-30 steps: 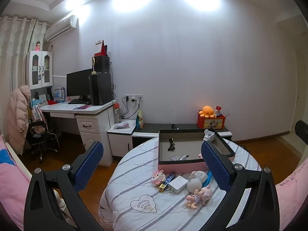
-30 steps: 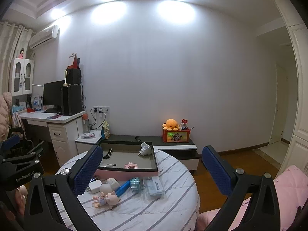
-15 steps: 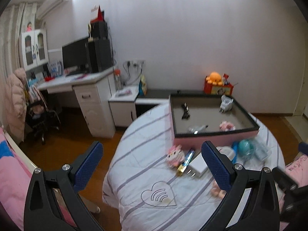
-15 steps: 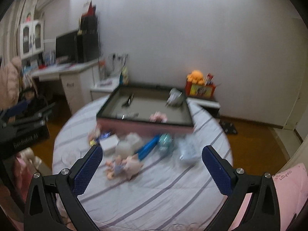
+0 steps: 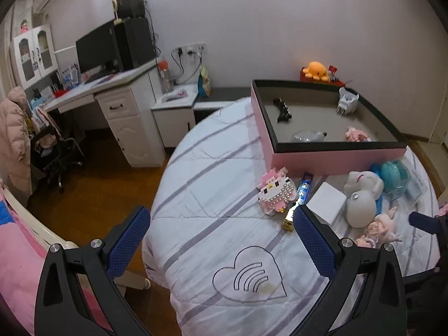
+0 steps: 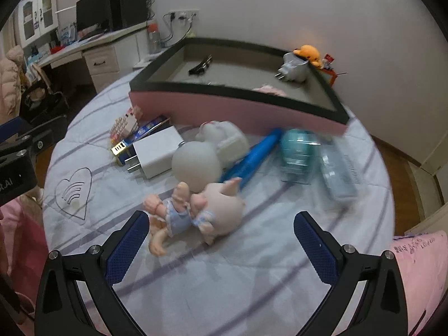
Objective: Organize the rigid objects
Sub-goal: 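Grasp the pink block Hello Kitty with the left tool while the right tool approaches the pig doll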
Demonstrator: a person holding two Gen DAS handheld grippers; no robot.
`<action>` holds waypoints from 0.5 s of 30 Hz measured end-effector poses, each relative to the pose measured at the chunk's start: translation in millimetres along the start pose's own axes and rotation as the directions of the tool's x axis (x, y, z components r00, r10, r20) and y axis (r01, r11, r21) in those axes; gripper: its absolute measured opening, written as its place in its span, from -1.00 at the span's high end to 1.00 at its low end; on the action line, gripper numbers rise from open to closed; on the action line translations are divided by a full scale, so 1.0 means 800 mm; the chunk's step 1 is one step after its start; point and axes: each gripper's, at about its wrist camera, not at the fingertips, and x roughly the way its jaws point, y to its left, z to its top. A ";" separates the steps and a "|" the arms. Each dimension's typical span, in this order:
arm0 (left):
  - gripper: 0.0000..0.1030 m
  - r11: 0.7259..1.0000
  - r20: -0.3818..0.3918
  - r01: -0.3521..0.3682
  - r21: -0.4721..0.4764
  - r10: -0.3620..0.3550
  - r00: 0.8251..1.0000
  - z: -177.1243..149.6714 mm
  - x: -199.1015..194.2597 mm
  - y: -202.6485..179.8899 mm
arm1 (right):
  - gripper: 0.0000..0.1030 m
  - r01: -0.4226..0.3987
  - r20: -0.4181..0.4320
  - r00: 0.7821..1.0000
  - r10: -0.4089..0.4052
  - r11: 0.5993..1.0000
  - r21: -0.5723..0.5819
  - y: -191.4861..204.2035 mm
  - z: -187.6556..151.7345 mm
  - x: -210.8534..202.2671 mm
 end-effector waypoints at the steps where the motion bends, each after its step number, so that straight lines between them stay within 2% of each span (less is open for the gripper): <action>1: -1.00 1.000 -0.004 0.010 0.003 -0.010 1.000 0.002 0.005 -0.001 | -1.00 -0.006 -0.007 1.000 0.006 1.000 -0.002 0.001 0.000 0.007; 3: -1.00 1.000 -0.015 0.022 0.008 -0.022 1.000 0.005 0.014 -0.005 | -0.99 -0.050 0.003 0.999 0.050 0.999 0.017 -0.001 0.001 0.018; 4: -1.00 1.000 -0.021 0.028 0.009 -0.028 0.999 0.007 0.019 -0.008 | -0.95 -0.078 0.015 0.997 0.077 0.997 0.030 -0.006 0.001 0.020; 5: -1.00 0.999 -0.029 0.041 0.013 -0.040 0.999 0.010 0.025 -0.012 | -0.79 -0.100 0.011 0.995 0.099 0.994 0.036 -0.010 0.001 0.022; 7: -1.00 0.998 -0.043 0.058 0.023 -0.057 0.997 0.015 0.035 -0.020 | -0.73 -0.132 -0.008 0.991 0.133 0.990 0.058 -0.026 0.005 0.025; 12: -1.00 0.997 -0.100 0.056 0.060 -0.050 0.994 0.021 0.072 -0.049 | -0.68 -0.038 -0.012 0.999 0.039 0.996 0.085 -0.060 0.005 0.019; 15: -1.00 0.999 -0.123 0.041 0.025 -0.038 0.992 0.021 0.094 -0.053 | -0.68 -0.076 -0.014 0.997 0.078 0.990 0.122 -0.078 0.004 0.021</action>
